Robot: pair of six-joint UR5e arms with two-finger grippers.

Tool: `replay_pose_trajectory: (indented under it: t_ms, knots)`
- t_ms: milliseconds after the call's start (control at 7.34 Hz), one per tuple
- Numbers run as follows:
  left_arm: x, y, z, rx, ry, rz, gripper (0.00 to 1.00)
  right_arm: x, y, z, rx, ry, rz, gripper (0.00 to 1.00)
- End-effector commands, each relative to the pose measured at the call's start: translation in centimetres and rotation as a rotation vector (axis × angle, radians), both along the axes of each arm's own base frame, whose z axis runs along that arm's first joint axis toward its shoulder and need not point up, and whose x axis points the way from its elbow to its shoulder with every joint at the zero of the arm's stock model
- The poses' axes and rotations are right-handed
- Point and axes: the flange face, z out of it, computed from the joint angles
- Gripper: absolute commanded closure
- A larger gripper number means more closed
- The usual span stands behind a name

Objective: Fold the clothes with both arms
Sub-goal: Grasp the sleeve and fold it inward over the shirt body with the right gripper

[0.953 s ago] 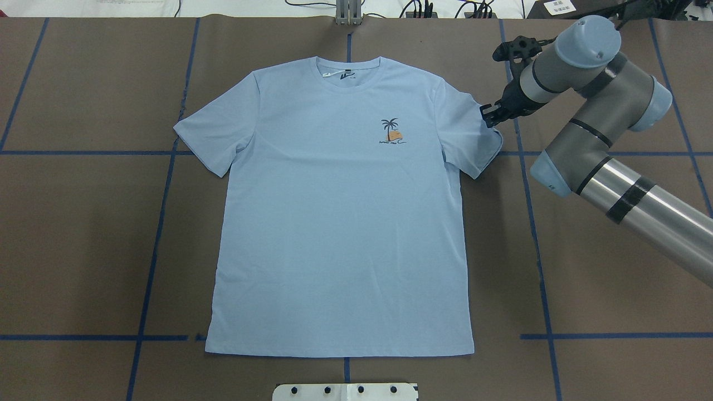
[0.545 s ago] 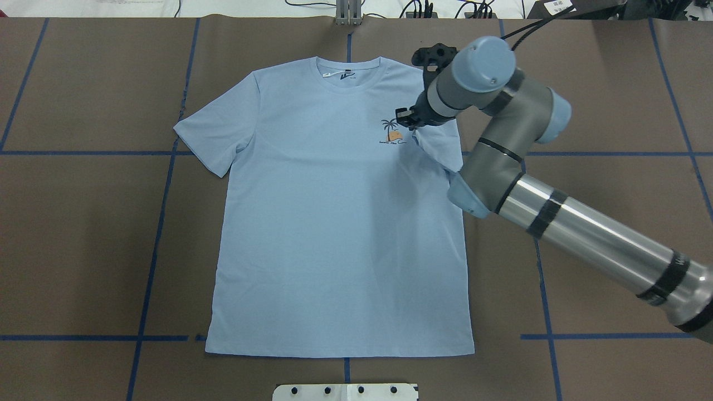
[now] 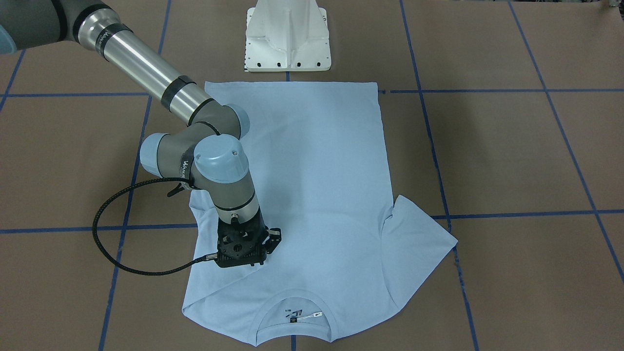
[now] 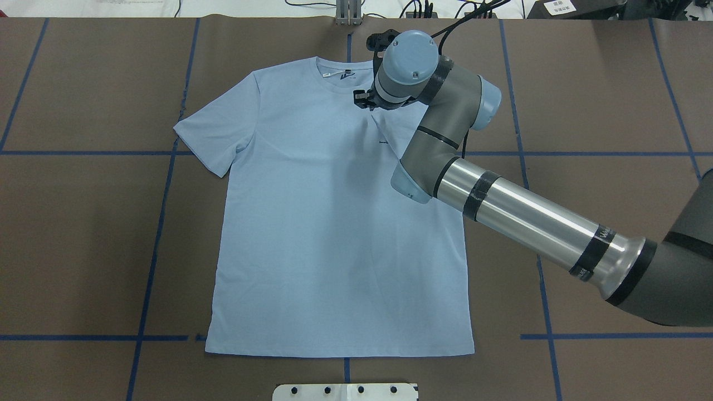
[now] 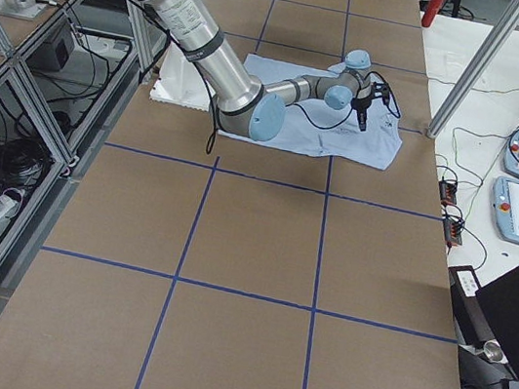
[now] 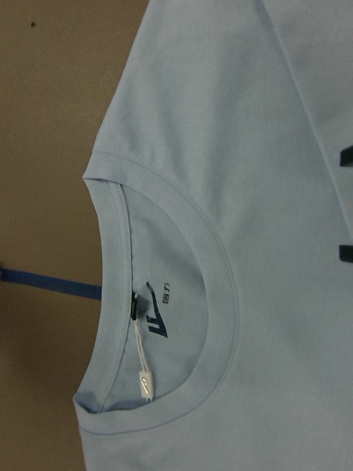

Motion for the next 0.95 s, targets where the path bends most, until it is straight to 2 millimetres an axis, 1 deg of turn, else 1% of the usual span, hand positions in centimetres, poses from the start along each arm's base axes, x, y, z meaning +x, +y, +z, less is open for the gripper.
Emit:
replay_pose_trajectory:
  t_ms: [0, 136, 272, 408, 545, 681, 817]
  knots:
    - [0.7, -1.9, -2.3, -0.061, 0.048, -0.084, 0.00, -0.1, 0.0, -0.5, 0.004, -0.014, 0.012, 0.00]
    - [3.7, -3.3, -4.5, -0.092, 0.088, -0.101, 0.00, 0.6, -0.1, -1.8, -0.019, -0.044, 0.017, 0.00]
    - [8.3, -3.4, -5.3, -0.124, 0.125, -0.119, 0.00, 2.2, 0.4, -3.4, -0.105, -0.023, -0.026, 0.00]
    - [13.8, -3.0, -6.4, -0.166, 0.176, -0.171, 0.00, 4.2, 1.6, -6.0, -0.183, 0.025, -0.047, 0.00]
    - [19.8, -2.1, -7.0, -0.231, 0.223, -0.222, 0.00, 6.2, 2.4, -7.2, -0.252, 0.053, -0.073, 0.00]
    - [25.6, -2.0, -8.5, -0.268, 0.232, -0.281, 0.00, 9.4, 2.6, -6.2, -0.301, 0.043, -0.079, 0.00]
    - [32.0, -2.8, -10.2, -0.315, 0.242, -0.317, 0.00, 12.4, 3.4, -2.9, -0.298, 0.057, -0.079, 0.00]
